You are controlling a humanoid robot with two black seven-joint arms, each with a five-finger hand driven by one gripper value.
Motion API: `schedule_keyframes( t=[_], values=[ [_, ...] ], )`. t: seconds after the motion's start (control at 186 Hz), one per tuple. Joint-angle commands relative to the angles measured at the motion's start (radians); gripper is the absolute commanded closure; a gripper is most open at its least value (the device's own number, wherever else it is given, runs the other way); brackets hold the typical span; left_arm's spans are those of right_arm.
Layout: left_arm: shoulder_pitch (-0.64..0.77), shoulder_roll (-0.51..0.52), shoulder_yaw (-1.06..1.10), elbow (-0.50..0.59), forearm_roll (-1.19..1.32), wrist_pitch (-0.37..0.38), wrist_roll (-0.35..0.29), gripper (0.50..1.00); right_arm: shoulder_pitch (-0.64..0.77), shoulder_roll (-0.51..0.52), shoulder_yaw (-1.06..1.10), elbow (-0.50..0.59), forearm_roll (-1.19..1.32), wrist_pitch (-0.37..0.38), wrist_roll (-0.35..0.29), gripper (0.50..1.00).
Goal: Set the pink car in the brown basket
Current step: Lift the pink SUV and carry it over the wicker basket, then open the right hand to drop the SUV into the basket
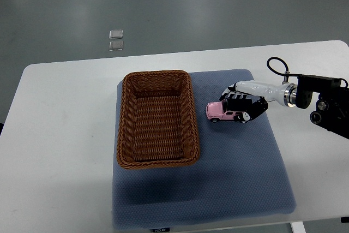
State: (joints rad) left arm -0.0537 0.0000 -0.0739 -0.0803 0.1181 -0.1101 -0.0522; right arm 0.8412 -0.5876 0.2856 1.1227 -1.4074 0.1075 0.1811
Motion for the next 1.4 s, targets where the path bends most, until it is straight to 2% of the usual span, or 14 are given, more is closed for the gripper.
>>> schedule_keyframes(
  t=[0.0,0.075,0.344,0.8,1.026,1.096,1.139,1.171,1.187,1.203,1.214,1.246,1.322,1.397],
  values=[
    [0.0,0.0,0.0,-0.001,0.0,0.0,0.0,0.5,0.013,-0.012,0.012,0.0,0.005,-0.031,0.006,1.0],
    [0.0,0.0,0.0,-0.001,0.0,0.0,0.0,0.5,0.045,-0.028,0.032,0.002,0.013,-0.057,0.009,1.0],
    [0.0,0.0,0.0,-0.001,0.0,0.0,0.0,0.5,0.17,-0.005,0.055,0.006,0.021,-0.062,0.012,1.0],
    [0.0,0.0,-0.001,-0.001,0.0,0.0,0.0,0.5,0.251,0.253,-0.017,-0.037,0.019,-0.06,0.014,1.0],
    [0.0,0.0,-0.001,-0.001,0.0,0.0,0.0,0.5,0.253,0.328,-0.059,-0.083,0.016,-0.06,0.012,0.996],
    [0.0,0.0,-0.001,0.001,0.0,0.0,0.0,0.5,0.248,0.345,-0.078,-0.098,0.015,-0.06,0.012,0.955],
    [0.0,0.0,-0.001,0.002,0.0,0.0,0.0,0.5,0.248,0.347,-0.091,-0.101,0.016,-0.06,0.011,0.912],
    [0.0,0.0,-0.001,0.002,-0.002,0.0,0.0,0.5,0.248,0.345,-0.091,-0.101,0.016,-0.06,0.011,0.859],
    [0.001,0.0,-0.001,0.002,0.0,0.0,0.0,0.5,0.248,0.347,-0.091,-0.1,0.016,-0.06,0.011,0.812],
    [0.002,0.0,-0.001,0.002,0.0,0.0,0.0,0.5,0.248,0.345,-0.091,-0.099,0.016,-0.06,0.011,0.793],
    [0.002,0.0,-0.001,0.002,0.0,0.0,0.0,0.5,0.248,0.345,-0.091,-0.099,0.016,-0.06,0.011,0.759],
    [0.0,0.0,-0.001,0.002,0.0,0.0,0.0,0.5,0.246,0.345,-0.091,-0.099,0.016,-0.06,0.011,0.722],
    [0.0,0.0,-0.001,0.002,-0.002,0.0,0.0,0.5,0.248,0.344,-0.091,-0.101,0.016,-0.06,0.009,0.677],
    [0.0,0.0,-0.001,0.001,0.0,0.0,0.0,0.5,0.245,0.342,-0.091,-0.101,0.016,-0.06,0.009,0.654]
  ],
)
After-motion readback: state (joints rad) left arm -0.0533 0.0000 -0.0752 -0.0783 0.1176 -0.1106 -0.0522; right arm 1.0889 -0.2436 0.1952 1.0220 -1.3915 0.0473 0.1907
